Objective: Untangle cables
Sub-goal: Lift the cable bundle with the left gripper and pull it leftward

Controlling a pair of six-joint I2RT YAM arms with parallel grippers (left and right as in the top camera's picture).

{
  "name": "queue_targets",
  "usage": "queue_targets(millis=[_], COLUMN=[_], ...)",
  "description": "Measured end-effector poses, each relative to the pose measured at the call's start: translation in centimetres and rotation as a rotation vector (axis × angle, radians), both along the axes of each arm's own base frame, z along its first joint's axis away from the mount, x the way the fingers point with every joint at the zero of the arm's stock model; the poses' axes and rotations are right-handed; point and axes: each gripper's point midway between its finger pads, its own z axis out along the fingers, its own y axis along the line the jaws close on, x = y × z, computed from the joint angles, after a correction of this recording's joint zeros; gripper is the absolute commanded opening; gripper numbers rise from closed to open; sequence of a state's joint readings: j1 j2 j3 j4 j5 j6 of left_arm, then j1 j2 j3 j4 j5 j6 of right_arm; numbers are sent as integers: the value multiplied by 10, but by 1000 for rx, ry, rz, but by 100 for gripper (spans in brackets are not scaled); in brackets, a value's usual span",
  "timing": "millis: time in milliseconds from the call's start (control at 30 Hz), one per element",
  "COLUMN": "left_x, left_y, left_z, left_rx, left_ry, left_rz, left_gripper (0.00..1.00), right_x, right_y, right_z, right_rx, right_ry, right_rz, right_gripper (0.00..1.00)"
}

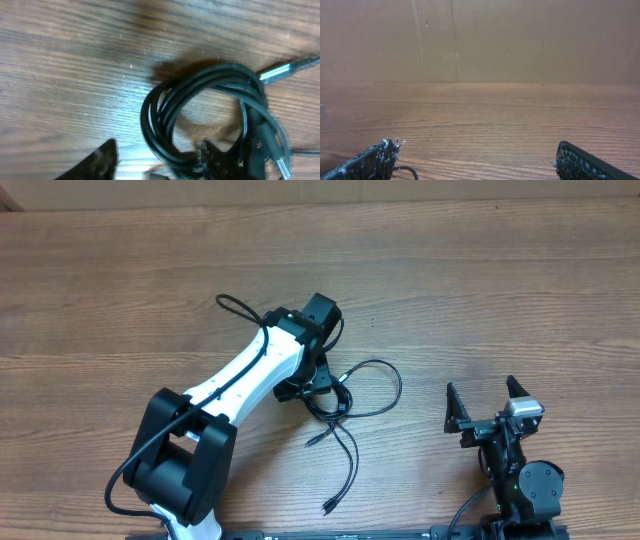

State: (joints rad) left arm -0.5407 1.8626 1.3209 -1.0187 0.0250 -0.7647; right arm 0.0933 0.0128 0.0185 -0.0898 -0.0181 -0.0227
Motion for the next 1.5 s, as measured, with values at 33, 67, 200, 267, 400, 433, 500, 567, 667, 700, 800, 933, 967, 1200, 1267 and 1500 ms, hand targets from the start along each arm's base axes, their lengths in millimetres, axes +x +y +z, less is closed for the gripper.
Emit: queue_targets(millis=[33, 67, 200, 267, 400, 433, 500, 567, 667, 700, 800, 933, 967, 1200, 1267, 1500], left_x=[1, 1, -9, -19, -25, -24, -23, -22, -22, -21, -10, 10, 13, 12, 10, 7], left_y=[0, 0, 5, 10, 12, 11, 11, 11, 13, 15, 14, 5, 3, 4, 7, 30], left_z=[-1, -2, -17, -27, -39, -39, -40, -40, -38, -36, -23, 12, 22, 78, 88, 126], left_rx=[-2, -3, 12, 23, 20, 16, 13, 14, 20, 27, 15, -46, -64, -127, -132, -138], left_ry=[-3, -2, 20, 47, 53, 49, 45, 41, 43, 43, 12, -84, -110, -242, -266, -367], left_rz=[39, 78, 209, 259, 318, 323, 333, 333, 321, 312, 277, 226, 216, 54, 12, 0], left_gripper=[37, 36, 35, 28, 4, 4, 4, 4, 4, 4, 4, 4, 4, 4, 4, 4], right_x=[0, 0, 0, 0, 0, 0, 0, 0, 0, 0, 0, 0, 0, 0, 0, 0], right_y=[0, 0, 0, 0, 0, 0, 0, 0, 0, 0, 0, 0, 0, 0, 0, 0], right_z=[0, 0, 0, 0, 0, 0, 0, 0, 0, 0, 0, 0, 0, 0, 0, 0], right_rx=[0, 0, 0, 0, 0, 0, 0, 1, 0, 0, 0, 0, 0, 0, 0, 0], right_ry=[0, 0, 0, 0, 0, 0, 0, 0, 0, 1, 0, 0, 0, 0, 0, 0], right_rz=[0, 0, 0, 1, 0, 0, 0, 0, 0, 0, 0, 0, 0, 0, 0, 0], right_gripper=[100, 100, 100, 100, 100, 100, 100, 100, 100, 100, 100, 100, 100, 100, 100, 100])
